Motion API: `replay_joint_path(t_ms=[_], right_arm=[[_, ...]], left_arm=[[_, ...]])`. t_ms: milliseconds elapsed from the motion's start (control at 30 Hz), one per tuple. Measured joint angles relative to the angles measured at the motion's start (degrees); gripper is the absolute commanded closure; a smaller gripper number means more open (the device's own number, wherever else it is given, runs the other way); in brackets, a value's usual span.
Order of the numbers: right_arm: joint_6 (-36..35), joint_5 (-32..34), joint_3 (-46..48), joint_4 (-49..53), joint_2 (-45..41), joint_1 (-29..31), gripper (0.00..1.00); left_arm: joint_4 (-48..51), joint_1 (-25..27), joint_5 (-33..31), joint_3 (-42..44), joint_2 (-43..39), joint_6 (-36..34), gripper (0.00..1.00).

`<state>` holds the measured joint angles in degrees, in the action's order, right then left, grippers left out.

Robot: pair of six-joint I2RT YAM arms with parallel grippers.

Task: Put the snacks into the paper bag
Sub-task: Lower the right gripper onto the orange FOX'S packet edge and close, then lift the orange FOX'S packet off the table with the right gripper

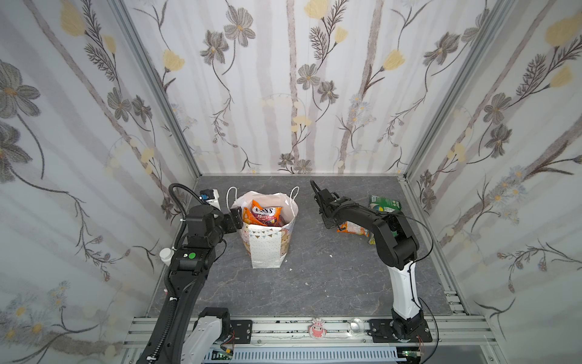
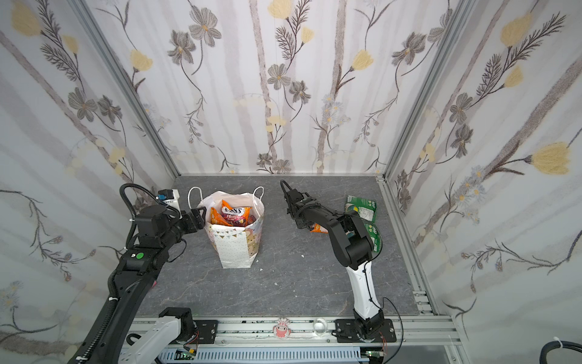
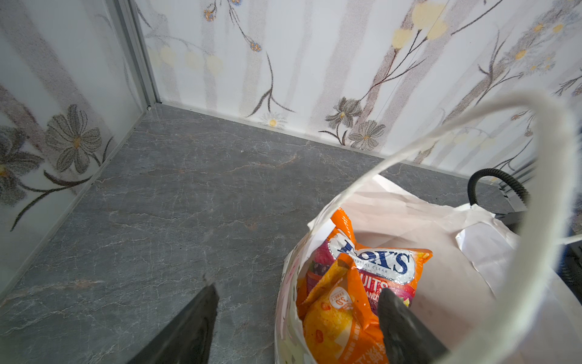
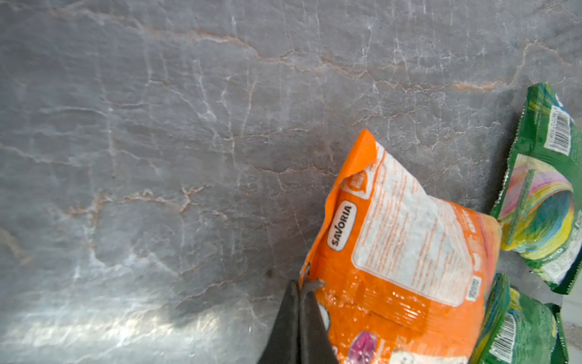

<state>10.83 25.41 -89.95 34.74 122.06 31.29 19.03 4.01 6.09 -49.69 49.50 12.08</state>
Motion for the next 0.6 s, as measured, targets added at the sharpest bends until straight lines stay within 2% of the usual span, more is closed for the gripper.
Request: replay_joint_path(t_ms=[600], right_arm=[[1.16, -19.69, 14.49, -8.26, -19.28, -5.62, 1.00]], left_arm=[[0.00, 0.00, -0.31, 0.00, 0.11, 0.00, 0.21]])
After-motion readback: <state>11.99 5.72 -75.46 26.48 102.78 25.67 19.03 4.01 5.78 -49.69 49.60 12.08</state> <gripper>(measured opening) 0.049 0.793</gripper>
